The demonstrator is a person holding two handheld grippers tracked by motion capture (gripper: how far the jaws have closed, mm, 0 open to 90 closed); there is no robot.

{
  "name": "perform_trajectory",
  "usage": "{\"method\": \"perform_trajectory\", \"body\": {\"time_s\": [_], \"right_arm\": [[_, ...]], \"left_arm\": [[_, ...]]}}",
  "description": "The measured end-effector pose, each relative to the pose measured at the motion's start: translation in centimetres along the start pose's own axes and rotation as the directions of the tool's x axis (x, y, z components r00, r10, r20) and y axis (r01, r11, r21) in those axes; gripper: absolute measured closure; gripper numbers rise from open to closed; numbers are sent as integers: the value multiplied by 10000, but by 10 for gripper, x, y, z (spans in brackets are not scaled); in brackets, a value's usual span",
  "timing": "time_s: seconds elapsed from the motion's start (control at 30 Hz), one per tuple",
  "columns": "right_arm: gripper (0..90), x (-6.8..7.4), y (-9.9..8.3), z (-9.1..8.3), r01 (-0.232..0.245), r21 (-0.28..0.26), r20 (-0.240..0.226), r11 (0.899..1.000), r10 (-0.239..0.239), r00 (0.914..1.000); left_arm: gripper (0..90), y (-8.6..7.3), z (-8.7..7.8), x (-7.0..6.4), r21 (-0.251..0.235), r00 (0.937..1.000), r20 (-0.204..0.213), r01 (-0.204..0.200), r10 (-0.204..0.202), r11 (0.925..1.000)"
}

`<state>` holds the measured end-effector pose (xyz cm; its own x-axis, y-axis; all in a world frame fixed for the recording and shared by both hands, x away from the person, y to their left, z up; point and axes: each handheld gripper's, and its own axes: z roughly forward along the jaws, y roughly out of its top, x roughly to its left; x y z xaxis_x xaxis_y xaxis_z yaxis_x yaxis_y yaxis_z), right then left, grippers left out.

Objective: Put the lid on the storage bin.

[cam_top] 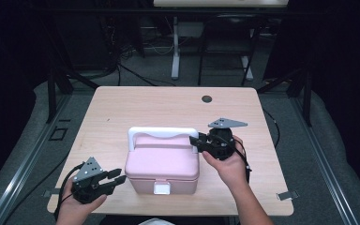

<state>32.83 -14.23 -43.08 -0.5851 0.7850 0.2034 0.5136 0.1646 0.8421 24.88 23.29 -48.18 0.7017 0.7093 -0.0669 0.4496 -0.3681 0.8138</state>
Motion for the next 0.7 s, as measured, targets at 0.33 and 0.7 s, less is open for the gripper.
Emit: {"method": "perform_trajectory", "body": {"time_s": [0.33, 0.7], "right_arm": [[648, 1, 1, -1, -38, -59, 40, 10000, 39, 10000], [628, 1, 2, -4, -39, -188, 82, 9998, 40, 10000]], "left_arm": [[666, -2, 0, 2, 131, 10000, -2, 3, -3, 9999], [663, -3, -1, 6, -35, 9999, -6, 172, -172, 9998]]}}
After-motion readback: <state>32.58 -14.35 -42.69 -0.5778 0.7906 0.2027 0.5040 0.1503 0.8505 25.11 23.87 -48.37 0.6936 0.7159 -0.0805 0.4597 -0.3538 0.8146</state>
